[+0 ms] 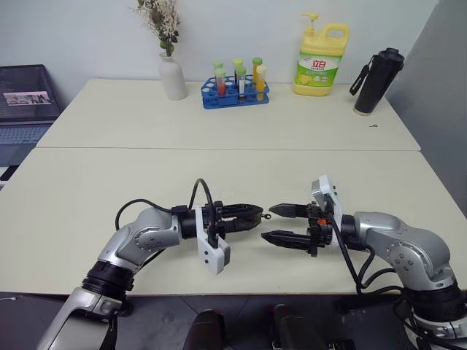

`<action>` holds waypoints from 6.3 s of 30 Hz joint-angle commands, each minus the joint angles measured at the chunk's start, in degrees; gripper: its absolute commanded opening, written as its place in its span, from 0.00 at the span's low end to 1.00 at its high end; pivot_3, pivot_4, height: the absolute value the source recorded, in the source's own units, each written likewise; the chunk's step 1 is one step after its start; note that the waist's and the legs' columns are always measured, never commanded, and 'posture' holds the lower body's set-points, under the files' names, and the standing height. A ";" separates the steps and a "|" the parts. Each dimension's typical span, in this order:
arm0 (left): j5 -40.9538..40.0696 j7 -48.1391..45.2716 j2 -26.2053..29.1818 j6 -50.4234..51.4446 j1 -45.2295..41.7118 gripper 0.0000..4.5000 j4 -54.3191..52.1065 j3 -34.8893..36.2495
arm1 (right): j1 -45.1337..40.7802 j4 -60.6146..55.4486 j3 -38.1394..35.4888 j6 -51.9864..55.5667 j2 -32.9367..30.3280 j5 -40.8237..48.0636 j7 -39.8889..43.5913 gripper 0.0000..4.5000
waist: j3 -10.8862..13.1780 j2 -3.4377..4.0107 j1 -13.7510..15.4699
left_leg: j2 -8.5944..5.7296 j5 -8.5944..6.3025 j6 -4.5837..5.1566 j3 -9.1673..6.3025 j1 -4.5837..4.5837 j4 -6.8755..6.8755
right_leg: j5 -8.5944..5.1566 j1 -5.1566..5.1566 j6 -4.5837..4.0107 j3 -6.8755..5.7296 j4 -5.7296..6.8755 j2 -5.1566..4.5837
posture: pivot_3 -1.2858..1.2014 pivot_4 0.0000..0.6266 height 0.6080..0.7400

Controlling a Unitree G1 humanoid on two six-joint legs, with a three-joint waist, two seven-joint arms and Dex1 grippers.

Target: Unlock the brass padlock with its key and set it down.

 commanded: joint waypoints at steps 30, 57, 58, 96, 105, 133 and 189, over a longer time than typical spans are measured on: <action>3.08 4.03 0.87 -3.65 -0.53 0.22 -1.72 -1.53 | -11.89 9.88 -6.85 24.57 2.33 19.98 -6.14 0.00 | 0.00 0.00 -0.01 | 0.03 0.00 0.00 0.01 -0.01 0.00 | 0.05 0.00 -0.08 0.01 0.01 -0.01 | 0.52 0.24 1.00; 5.94 7.27 1.63 -3.55 0.19 0.22 -1.57 -1.72 | -8.91 1.35 2.02 9.88 -6.09 4.55 1.57 0.46 | 0.00 0.01 0.02 | 0.00 -0.01 0.01 -0.03 -0.08 -0.03 | -0.01 -0.06 0.02 -0.04 -0.03 -0.03 | 0.52 0.24 1.00; 5.79 7.31 1.70 -3.52 0.20 0.22 -1.57 -1.73 | -7.73 0.80 2.56 7.86 -7.25 3.51 2.97 0.54 | 0.00 0.01 0.06 | -0.01 -0.01 0.01 -0.03 -0.10 -0.03 | -0.01 -0.06 0.02 -0.06 -0.04 -0.03 | 0.52 0.24 1.00; 5.29 8.51 0.92 -0.96 0.71 0.22 -2.89 -1.75 | -6.70 3.00 4.08 2.28 2.79 0.18 -0.68 0.03 | 0.00 0.01 -0.11 | 0.04 0.00 0.01 0.03 -0.04 -0.02 | 0.00 -0.06 0.01 -0.01 0.01 -0.02 | 0.52 0.24 1.00; -0.86 5.98 2.11 -0.12 0.89 0.51 -2.45 -3.05 | -7.74 3.66 4.05 2.04 2.64 -0.06 0.87 0.03 | 0.00 0.01 -0.11 | 0.04 0.00 0.01 0.01 -0.04 -0.02 | 0.01 -0.06 0.01 -0.02 0.01 -0.02 | 0.52 0.24 1.00; -50.06 -11.69 6.87 63.72 5.07 0.15 -23.61 7.34 | -10.63 9.45 6.44 -13.04 0.58 -11.12 8.43 0.03 | 0.03 0.01 -0.14 | 0.03 0.00 0.01 -0.03 -0.01 -0.01 | -0.01 -0.05 0.02 -0.01 -0.01 0.30 | 0.52 0.24 1.00; -52.32 -21.25 -0.68 82.86 7.54 0.00 -30.88 11.31 | -9.19 9.33 7.19 -14.03 1.42 -12.05 9.56 0.03 | 0.03 0.01 -0.14 | 0.05 0.00 0.00 -0.06 -0.05 -0.01 | -0.01 -0.09 0.01 0.02 -0.01 0.30 | 0.52 0.24 1.00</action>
